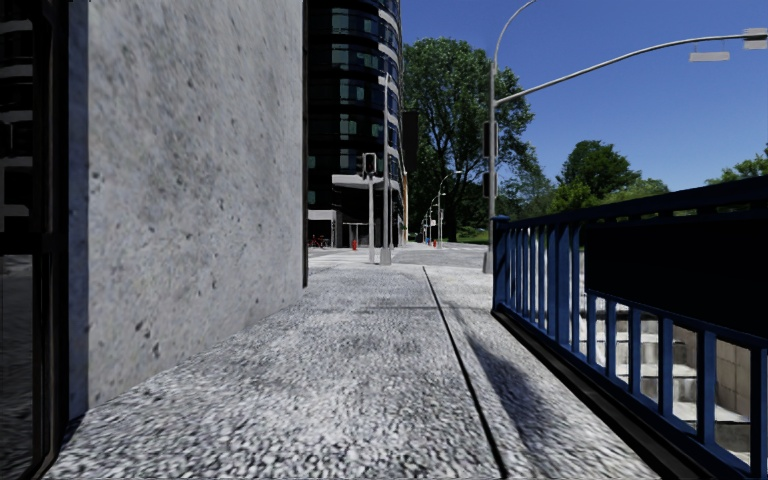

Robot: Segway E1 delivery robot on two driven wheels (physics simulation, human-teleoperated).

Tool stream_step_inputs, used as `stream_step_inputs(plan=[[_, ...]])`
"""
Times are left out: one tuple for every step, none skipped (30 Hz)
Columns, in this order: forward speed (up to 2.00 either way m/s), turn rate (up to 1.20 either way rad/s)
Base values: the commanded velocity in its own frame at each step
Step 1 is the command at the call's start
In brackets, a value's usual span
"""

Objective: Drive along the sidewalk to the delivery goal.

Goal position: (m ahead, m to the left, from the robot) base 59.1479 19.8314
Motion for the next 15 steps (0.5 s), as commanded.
stream_step_inputs(plan=[[1.43,-1.14],[1.43,0.00],[1.43,0.00],[1.43,0.00],[1.43,0.00],[1.43,0.00],[1.43,0.00],[1.43,0.00],[1.43,0.00],[1.43,0.00],[1.43,0.00],[1.43,0.00],[1.43,0.00],[1.43,0.00],[1.43,0.00]])
